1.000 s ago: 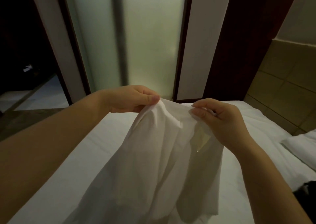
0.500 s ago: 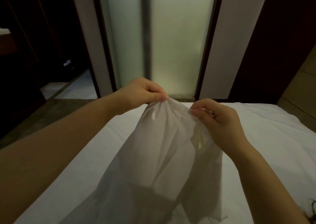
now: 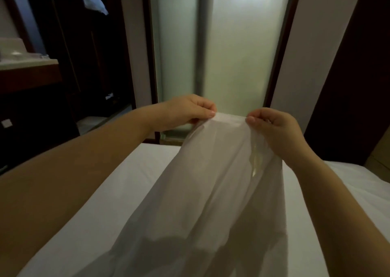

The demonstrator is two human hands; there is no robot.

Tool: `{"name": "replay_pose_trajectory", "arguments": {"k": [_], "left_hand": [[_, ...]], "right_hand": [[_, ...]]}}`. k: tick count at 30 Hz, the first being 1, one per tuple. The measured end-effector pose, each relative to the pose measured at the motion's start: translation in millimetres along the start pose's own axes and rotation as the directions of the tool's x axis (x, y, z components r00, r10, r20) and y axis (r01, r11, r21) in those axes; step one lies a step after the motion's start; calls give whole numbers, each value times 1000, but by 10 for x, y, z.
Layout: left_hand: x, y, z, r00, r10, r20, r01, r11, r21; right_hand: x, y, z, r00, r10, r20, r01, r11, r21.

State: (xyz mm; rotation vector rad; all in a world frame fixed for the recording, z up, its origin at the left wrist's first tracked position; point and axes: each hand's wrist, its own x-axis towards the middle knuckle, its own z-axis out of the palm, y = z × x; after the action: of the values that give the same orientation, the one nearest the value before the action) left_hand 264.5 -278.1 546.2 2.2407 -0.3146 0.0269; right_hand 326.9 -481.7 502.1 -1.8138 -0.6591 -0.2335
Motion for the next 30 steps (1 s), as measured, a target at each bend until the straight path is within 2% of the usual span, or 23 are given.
{"name": "replay_pose_trajectory", "arguments": {"k": [7, 13, 16, 18, 23, 27, 30], "left_hand": [[181, 171, -71, 994, -38, 106, 14, 974, 226], [376, 302, -102, 997, 71, -17, -64, 965, 253], [509, 444, -171, 982, 157, -108, -115, 939, 324], [624, 621, -296, 969, 200, -147, -134, 920, 369], [913, 1302, -927, 967, 182, -178, -93, 903, 419], [938, 1850, -1566, 944, 234, -232, -175, 952, 251], [806, 2277, -2015, 882, 325, -341, -273, 942, 192]], "right_hand": [[168, -2, -239, 999, 3, 33, -1, 998, -56], [269, -16, -407, 997, -9, 76, 13, 998, -54], [429, -117, -567, 994, -102, 47, 106, 990, -96], [638, -248, -654, 984, -178, -21, 174, 976, -128], [1461, -905, -797, 943, -316, -106, 280, 923, -264], [1991, -1784, -934, 859, -452, -240, 375, 875, -308], [2230, -2497, -1013, 783, -556, -280, 457, 818, -348]]}}
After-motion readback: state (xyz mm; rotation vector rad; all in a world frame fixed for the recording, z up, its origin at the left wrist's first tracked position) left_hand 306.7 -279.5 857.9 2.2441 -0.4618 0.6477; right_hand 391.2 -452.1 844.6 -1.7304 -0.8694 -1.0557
